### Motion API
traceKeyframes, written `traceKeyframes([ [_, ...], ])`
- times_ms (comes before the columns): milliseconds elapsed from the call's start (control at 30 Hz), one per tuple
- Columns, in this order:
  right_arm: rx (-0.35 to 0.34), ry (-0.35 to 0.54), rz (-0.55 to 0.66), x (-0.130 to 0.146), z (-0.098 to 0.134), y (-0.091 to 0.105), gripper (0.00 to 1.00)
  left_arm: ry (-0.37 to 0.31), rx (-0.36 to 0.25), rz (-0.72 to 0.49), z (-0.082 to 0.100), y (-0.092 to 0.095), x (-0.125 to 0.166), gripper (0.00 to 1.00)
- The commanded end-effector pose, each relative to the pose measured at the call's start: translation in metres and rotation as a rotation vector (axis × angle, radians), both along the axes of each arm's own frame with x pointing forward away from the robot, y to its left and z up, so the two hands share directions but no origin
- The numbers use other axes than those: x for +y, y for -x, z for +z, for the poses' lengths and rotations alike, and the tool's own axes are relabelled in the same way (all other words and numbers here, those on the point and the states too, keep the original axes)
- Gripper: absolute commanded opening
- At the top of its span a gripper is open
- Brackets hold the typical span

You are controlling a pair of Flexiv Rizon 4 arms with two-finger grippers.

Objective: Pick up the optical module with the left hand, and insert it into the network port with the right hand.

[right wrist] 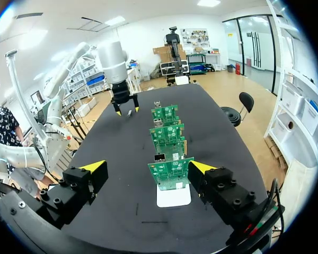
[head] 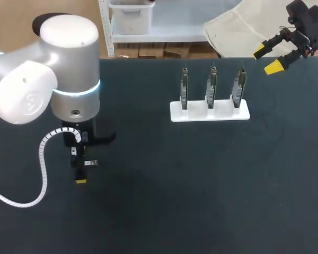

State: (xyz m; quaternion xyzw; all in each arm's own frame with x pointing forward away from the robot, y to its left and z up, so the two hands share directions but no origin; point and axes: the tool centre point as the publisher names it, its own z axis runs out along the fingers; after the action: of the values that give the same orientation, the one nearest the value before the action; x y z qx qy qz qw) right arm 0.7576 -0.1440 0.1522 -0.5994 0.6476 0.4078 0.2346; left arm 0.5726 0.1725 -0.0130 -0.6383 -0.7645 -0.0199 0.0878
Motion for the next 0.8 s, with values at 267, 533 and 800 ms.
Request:
traceKeyframes([
  [267,-0.001,0.000,0.000,0.0001,0.0000,0.0001,1.00,0.016,0.014,0.022,-0.0042,-0.0019,0.0040,1.00],
  [533,-0.001,0.000,0.000,0.0001,0.0000,0.0001,1.00,0.022,0.012,0.022,-0.0045,-0.0028,0.0045,1.00],
  [800,-0.001,0.000,0.000,0.0001,0.0000,0.0001,1.00,0.026,0.002,0.016,-0.0025,-0.0039,0.0053,1.00],
])
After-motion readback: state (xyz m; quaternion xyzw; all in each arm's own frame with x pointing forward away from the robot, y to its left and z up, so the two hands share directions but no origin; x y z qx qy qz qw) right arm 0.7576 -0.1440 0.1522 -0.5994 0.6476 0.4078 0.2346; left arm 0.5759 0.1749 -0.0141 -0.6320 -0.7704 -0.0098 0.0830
